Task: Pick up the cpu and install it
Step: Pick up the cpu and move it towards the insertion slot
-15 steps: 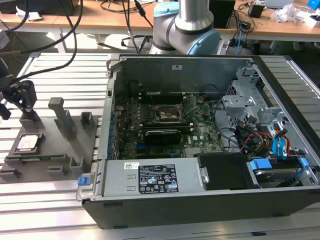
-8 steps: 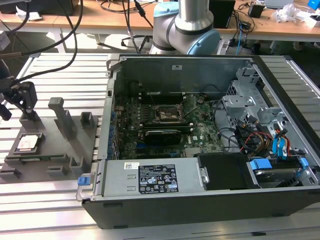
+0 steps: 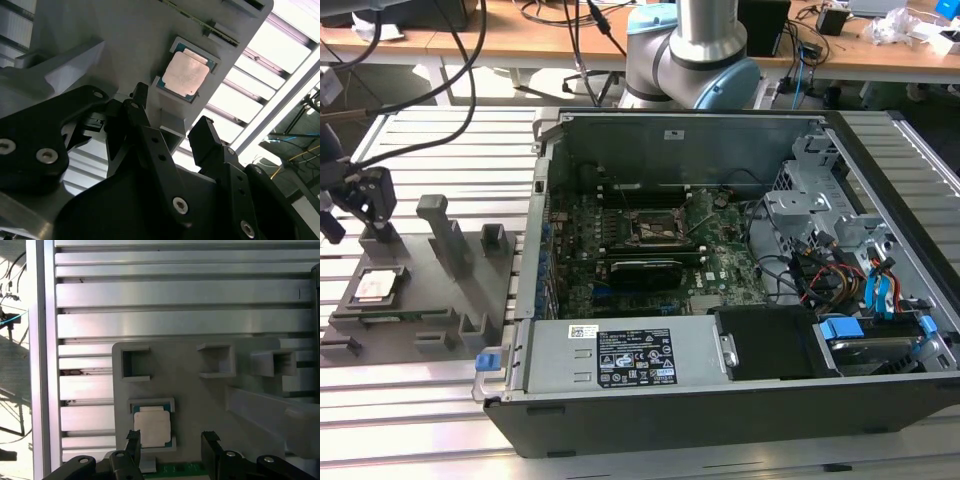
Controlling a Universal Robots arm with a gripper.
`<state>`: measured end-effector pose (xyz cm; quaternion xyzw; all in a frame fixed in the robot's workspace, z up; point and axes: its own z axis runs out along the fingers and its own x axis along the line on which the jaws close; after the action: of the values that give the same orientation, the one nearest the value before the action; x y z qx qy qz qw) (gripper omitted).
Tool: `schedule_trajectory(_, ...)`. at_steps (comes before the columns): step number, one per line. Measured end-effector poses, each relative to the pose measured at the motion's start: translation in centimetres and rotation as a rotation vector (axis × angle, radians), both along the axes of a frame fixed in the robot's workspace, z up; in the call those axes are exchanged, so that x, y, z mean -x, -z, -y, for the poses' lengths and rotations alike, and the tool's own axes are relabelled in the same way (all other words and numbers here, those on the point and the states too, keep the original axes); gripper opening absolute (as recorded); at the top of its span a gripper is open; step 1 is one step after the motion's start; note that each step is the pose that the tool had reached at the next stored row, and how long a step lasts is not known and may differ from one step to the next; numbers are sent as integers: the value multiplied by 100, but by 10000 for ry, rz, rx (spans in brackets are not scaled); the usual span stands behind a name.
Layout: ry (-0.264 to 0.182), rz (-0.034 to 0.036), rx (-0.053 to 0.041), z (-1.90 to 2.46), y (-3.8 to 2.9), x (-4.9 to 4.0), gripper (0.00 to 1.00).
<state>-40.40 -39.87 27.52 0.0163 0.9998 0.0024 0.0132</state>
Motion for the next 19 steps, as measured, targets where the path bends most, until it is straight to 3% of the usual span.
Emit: schedule_trajectory(19,0,0,0,0,92,0,60)
